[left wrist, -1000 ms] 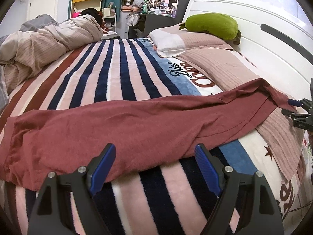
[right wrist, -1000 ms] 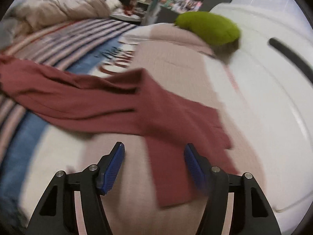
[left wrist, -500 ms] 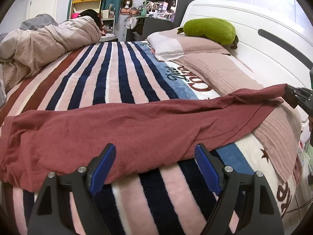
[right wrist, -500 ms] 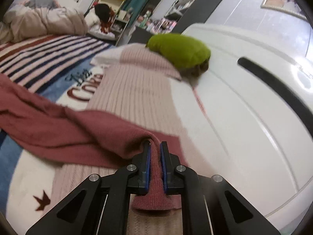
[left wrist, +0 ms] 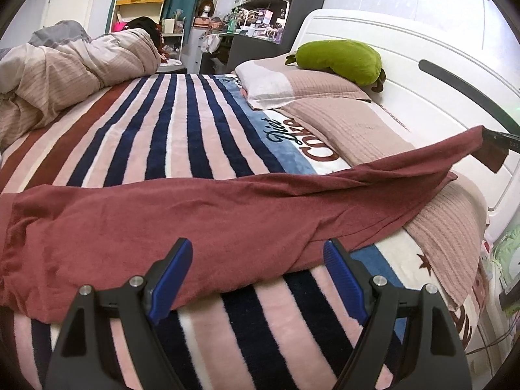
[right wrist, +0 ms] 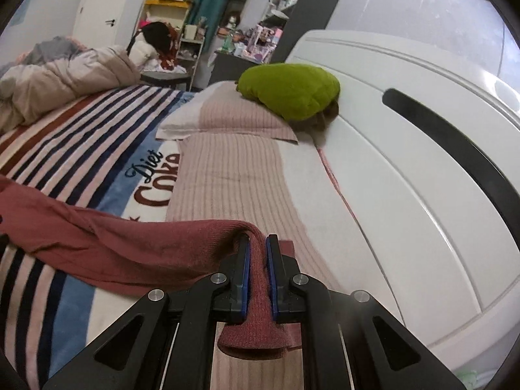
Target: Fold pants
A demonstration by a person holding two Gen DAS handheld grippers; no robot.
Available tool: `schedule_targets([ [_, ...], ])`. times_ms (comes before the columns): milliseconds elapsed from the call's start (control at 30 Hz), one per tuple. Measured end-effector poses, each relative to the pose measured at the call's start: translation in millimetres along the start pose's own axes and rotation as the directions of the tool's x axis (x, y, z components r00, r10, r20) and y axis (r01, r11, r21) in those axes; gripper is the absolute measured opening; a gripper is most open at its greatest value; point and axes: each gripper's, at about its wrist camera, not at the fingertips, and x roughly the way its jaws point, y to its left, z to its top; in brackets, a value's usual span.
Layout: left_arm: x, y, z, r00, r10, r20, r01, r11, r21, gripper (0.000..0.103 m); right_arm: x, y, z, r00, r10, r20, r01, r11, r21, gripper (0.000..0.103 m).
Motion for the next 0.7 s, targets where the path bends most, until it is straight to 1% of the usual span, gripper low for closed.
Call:
schedule_targets([
  [100,1.6,-0.9,0.1,1.000,0.002,-0.004,-0.002,1.000,0.004,0.080,1.9,-10.5,-5.8,0.999,0.006,-0.034,-0.005,0.999,0.035,0.004],
  [200,4.8,-2.0,-0.1,1.000,0.009,-0.013,-0.009,1.000,0.007,0.080,15.1,-19.9,-13.0,0.998,0.016,-0.057,-0.012,0.998,0.059,0.004],
  [333,8.5,-3.9,-1.4,0.999,0.023,-0.031,-0.023,1.000,0.012,0.080,55.8,-27.8,-22.2,0.991,0.043,-0.124,-0.031,0.995,0.100,0.005],
  [400,10.1,-4.2,-2.5,0.999,0.036,-0.040,-0.036,0.999,0.017,0.080,78.2,-28.2,-25.7,0.989,0.041,-0.142,-0.027,0.995,0.100,0.005],
  [467,12.2,-3.9,-3.5,0.997,0.051,-0.050,-0.051,0.999,0.017,0.080,96.3,-29.0,-28.6,0.988,0.043,-0.146,-0.027,0.994,0.109,0.006],
  [533,13.6,-2.9,-4.2,0.996,0.066,-0.057,-0.065,0.998,0.014,0.080,107.9,-29.4,-27.7,0.991,0.027,-0.129,-0.014,0.994,0.107,0.010],
  [600,15.0,-1.6,-4.3,0.995,0.085,-0.061,-0.085,0.996,0.009,0.080,116.8,-28.1,-23.2,0.996,-0.035,-0.079,0.041,0.996,0.077,0.021],
  [633,15.8,-1.2,-4.4,0.994,0.093,-0.063,-0.093,0.996,0.005,0.080,121.1,-27.9,-20.9,0.997,-0.047,-0.066,0.051,0.996,0.070,0.024],
  [700,17.1,-0.8,-4.3,0.992,0.107,-0.063,-0.107,0.994,-0.002,0.080,133.1,-27.7,-14.8,0.997,-0.063,-0.052,0.066,0.996,0.065,0.025],
])
